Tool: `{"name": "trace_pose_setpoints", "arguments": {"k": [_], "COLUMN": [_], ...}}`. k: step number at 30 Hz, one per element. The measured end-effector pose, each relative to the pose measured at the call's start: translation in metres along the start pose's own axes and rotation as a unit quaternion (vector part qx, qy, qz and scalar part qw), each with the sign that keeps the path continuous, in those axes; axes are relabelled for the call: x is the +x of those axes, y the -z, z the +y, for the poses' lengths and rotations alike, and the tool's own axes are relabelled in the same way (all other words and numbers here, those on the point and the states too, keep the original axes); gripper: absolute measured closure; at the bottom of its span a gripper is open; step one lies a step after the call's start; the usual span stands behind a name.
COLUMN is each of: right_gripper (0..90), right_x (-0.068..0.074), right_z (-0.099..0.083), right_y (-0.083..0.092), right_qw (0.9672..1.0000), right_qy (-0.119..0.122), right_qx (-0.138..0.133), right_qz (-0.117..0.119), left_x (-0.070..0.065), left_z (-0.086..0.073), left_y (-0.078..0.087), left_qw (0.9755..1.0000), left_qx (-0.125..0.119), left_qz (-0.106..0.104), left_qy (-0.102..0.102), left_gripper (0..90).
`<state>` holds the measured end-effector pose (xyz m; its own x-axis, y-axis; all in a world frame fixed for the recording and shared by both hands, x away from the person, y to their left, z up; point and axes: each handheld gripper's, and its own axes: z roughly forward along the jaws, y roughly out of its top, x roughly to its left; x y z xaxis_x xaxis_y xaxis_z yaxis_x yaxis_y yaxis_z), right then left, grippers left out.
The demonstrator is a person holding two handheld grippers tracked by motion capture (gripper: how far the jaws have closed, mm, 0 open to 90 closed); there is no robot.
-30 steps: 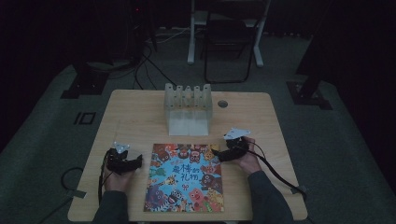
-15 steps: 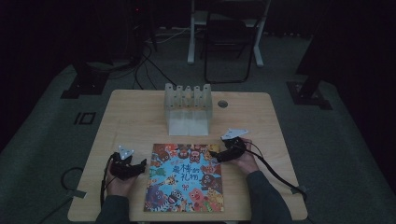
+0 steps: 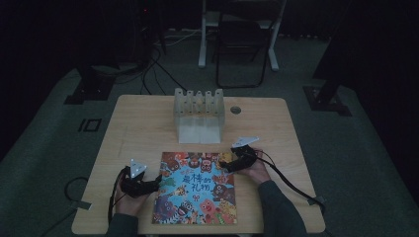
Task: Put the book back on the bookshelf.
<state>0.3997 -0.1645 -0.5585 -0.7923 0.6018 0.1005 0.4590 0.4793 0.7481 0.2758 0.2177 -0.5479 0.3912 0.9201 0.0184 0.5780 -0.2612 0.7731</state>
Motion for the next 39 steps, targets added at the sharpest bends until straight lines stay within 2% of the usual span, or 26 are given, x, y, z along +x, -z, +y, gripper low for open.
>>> {"name": "trace_pose_setpoints", "arguments": {"k": [3,6,12,18,22,27,28,32,36,38,39], "right_gripper": [13.2,13.5,13.5,14.1,14.1,14.0,14.0,14.0,14.0,14.0,14.0], "right_x": [0.0,0.0,0.0,-0.002,-0.003,-0.004,-0.004,-0.005,-0.006,-0.007,-0.007], "right_z": [-0.001,-0.001,-0.002,-0.002,-0.001,0.0,0.0,0.002,0.003,0.005,0.005], "right_y": [-0.002,-0.003,-0.005,-0.004,-0.003,-0.002,-0.002,0.001,0.004,0.006,0.007], "right_qw": [1.0,0.9999,0.9998,0.9995,0.9992,0.9986,0.9985,0.9981,0.9975,0.9971,0.997], "right_qy": [-0.001,-0.008,-0.014,-0.022,-0.031,-0.043,-0.044,-0.05,-0.054,-0.056,-0.056], "right_qx": [0.003,0.003,0.004,0.009,0.005,-0.001,-0.002,-0.01,-0.018,-0.024,-0.028], "right_qz": [0.004,0.011,0.015,0.022,0.026,0.031,0.032,0.036,0.042,0.045,0.047], "left_x": [-0.007,-0.018,-0.03,-0.05,-0.062,-0.076,-0.079,-0.091,-0.103,-0.105,-0.111], "left_z": [-0.001,-0.001,-0.004,-0.004,-0.006,-0.008,-0.009,-0.01,-0.013,-0.013,-0.014], "left_y": [0.003,0.009,0.012,0.018,0.021,0.021,0.021,0.022,0.021,0.021,0.022], "left_qw": [0.9999,0.9993,0.9985,0.9962,0.9931,0.9893,0.9872,0.9832,0.9788,0.9781,0.9751], "left_qx": [0.001,-0.012,-0.009,-0.013,-0.02,-0.012,-0.01,-0.011,-0.01,-0.01,-0.011], "left_qz": [-0.004,-0.006,-0.017,-0.043,-0.069,-0.093,-0.107,-0.13,-0.144,-0.145,-0.156], "left_qy": [-0.014,-0.035,-0.051,-0.075,-0.093,-0.111,-0.118,-0.128,-0.145,-0.148,-0.157], "left_gripper": [14.1,13.0,8.6,4.9,2.6,1.4,1.4,0.4,0.4,0.4,0.4]}}
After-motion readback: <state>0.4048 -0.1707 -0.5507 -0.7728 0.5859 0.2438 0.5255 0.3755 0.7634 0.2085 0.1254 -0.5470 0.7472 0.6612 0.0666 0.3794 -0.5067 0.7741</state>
